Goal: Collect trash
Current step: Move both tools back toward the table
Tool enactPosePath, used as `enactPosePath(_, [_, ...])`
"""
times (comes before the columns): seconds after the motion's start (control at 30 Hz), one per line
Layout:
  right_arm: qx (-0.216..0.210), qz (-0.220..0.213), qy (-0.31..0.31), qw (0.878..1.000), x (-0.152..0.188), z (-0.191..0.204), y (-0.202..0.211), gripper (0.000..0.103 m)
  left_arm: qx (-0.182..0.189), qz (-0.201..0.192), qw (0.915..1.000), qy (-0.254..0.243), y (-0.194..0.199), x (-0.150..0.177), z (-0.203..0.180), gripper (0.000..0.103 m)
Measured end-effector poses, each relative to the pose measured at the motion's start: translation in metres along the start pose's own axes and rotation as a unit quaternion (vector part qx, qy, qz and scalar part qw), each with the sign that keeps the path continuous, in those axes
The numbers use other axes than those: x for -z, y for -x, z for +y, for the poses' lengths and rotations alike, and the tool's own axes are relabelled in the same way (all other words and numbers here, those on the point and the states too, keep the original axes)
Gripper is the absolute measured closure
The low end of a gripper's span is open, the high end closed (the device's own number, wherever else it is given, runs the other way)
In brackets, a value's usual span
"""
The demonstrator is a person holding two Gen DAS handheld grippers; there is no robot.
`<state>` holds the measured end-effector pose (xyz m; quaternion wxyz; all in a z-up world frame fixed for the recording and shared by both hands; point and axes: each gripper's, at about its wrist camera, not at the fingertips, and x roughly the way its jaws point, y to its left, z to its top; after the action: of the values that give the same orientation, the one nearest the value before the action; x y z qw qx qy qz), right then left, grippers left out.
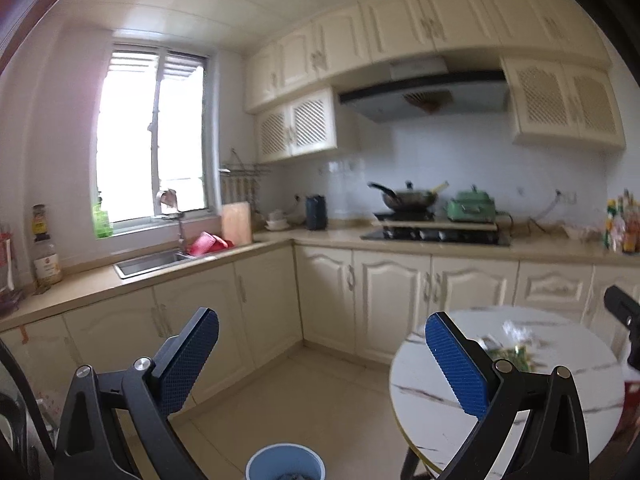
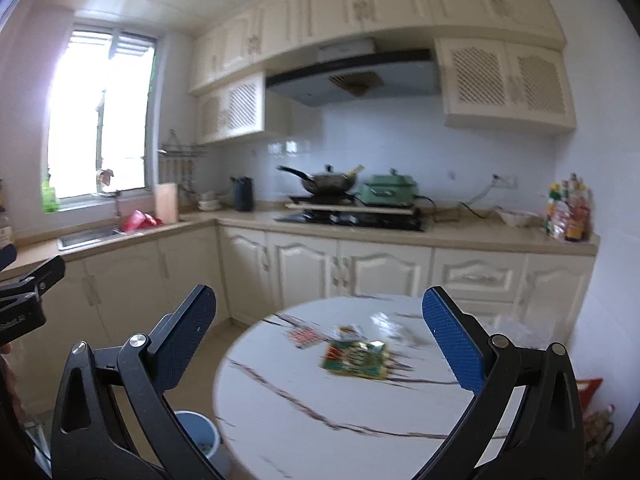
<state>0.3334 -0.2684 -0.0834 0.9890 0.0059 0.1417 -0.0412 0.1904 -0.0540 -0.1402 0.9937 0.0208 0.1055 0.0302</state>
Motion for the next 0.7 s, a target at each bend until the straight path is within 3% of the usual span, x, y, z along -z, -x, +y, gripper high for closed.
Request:
enactPosePath(0.23, [0.057, 0.062, -0.015, 0.996, 0.02, -0.059, -0.05, 0.0, 0.05, 0.065, 0.9962, -0.028, -0.083, -0.02, -0.038, 0.001])
enactPosePath(0.4, [0.077, 0.119, -0.022, 0.99, 0.034, -0.094, -0.099, 0.0, 0.091, 0.132, 0.9855, -0.055, -0.158, -0.031, -0.071, 0.001])
enactPosePath(0.57, [0.062, 0.191, -0.023, 0.979, 0.053, -0.119, -0.172, 0.0, 0.112, 0.177, 0.9744, -0.083, -0.233, -0.046, -0.099, 0.001])
enactPosePath(0.7, [0.031, 0.239, -0.025, 0.97, 0.068, -0.127, -0.23, 0.0, 0.144, 0.215, 0.9609, -0.098, -0.287, -0.057, -0.114, 0.001])
